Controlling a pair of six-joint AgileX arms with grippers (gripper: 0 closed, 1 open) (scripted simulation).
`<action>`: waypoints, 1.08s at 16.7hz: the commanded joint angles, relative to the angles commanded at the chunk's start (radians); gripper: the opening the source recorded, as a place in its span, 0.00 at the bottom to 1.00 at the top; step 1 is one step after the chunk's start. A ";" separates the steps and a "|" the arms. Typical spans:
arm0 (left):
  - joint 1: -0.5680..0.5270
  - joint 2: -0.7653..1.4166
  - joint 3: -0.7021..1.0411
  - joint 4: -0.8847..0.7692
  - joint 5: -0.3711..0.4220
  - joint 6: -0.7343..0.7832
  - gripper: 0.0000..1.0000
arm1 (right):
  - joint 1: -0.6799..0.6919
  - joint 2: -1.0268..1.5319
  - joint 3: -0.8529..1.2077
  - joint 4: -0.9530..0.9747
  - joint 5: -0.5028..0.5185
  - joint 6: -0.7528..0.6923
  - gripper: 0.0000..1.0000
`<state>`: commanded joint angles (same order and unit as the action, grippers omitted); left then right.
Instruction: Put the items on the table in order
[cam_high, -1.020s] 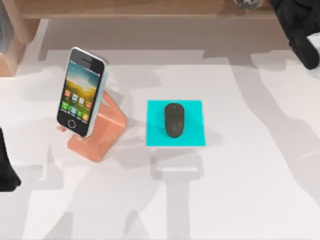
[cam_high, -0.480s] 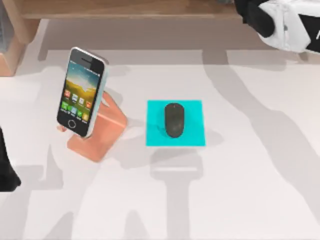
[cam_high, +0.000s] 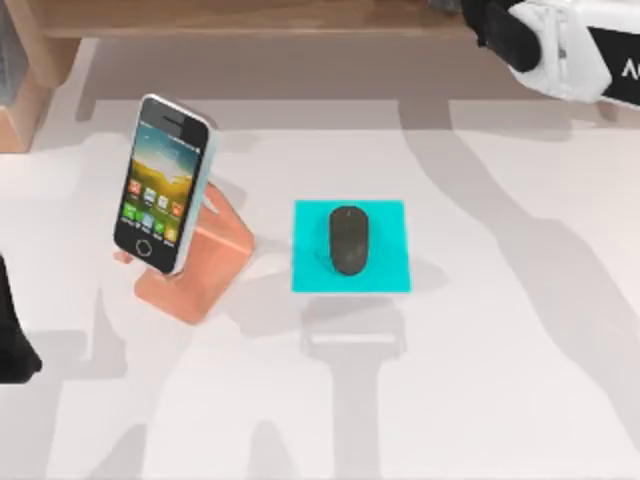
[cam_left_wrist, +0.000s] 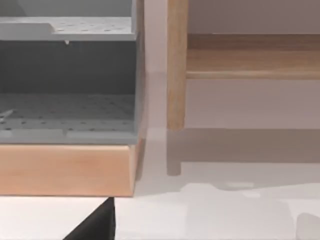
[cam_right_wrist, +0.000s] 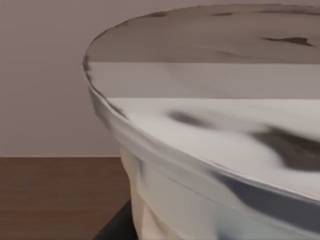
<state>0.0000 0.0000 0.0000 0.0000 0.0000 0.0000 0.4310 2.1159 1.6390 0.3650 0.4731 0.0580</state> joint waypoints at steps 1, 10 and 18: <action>0.000 0.000 0.000 0.000 0.000 0.000 1.00 | 0.012 -0.006 0.003 0.002 0.001 0.008 0.00; 0.000 0.000 0.000 0.000 0.000 0.000 1.00 | 0.274 -0.019 -0.004 -0.003 0.019 0.169 0.00; 0.000 0.000 0.000 0.000 0.000 0.000 1.00 | 0.028 -0.006 0.008 0.000 0.005 0.015 0.00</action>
<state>0.0000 0.0000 0.0000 0.0000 0.0000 0.0000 0.4586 2.1103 1.6469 0.3645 0.4780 0.0728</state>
